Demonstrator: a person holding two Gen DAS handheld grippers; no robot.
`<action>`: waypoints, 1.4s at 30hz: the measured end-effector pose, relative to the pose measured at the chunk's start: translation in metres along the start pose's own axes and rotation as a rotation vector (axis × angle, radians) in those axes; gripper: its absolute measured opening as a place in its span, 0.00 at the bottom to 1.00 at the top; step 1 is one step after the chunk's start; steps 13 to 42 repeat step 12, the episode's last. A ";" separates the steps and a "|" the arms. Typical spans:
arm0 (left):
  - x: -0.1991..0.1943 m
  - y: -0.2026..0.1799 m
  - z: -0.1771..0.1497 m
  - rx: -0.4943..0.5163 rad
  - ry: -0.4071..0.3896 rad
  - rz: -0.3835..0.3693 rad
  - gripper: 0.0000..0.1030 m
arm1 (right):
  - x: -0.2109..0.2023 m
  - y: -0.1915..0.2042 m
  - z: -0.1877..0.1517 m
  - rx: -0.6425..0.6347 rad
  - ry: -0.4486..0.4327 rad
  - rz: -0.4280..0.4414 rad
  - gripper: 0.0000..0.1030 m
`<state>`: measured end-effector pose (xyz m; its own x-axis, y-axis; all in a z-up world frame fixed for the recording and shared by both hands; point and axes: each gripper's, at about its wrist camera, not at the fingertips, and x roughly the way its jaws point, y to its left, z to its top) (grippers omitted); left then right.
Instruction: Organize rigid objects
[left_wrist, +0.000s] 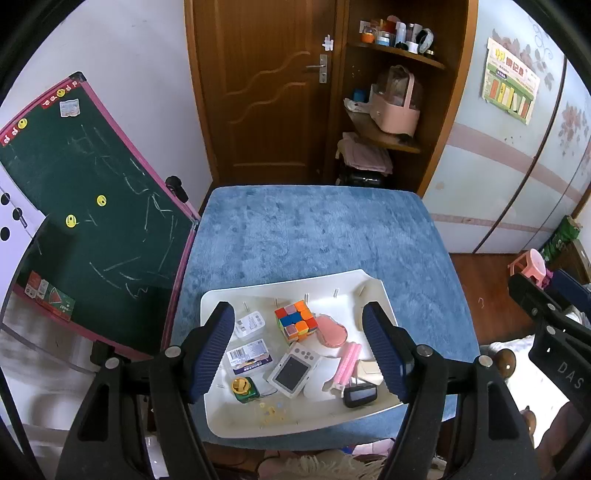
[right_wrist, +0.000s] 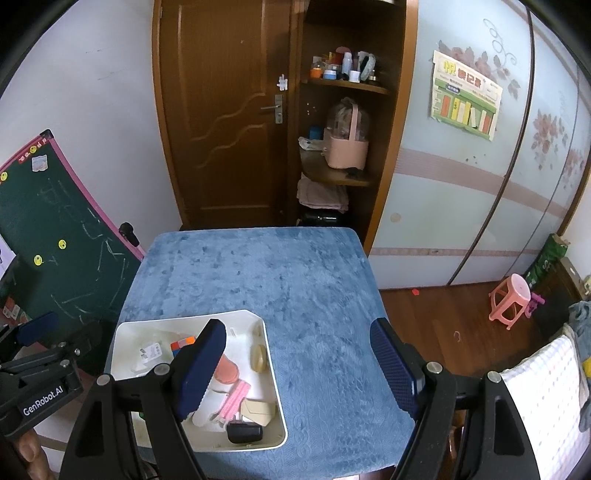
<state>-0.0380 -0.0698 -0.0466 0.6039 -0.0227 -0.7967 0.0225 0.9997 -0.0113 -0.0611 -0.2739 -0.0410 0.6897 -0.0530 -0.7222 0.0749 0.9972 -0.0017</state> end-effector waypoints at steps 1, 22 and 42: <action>0.000 0.000 0.000 -0.001 0.001 0.000 0.73 | 0.000 0.000 0.000 0.001 0.000 -0.002 0.79; 0.006 -0.001 -0.003 0.009 0.010 -0.010 0.73 | 0.002 0.000 -0.003 0.012 0.008 -0.017 0.79; 0.006 -0.001 -0.003 0.009 0.010 -0.010 0.73 | 0.002 0.000 -0.003 0.012 0.008 -0.017 0.79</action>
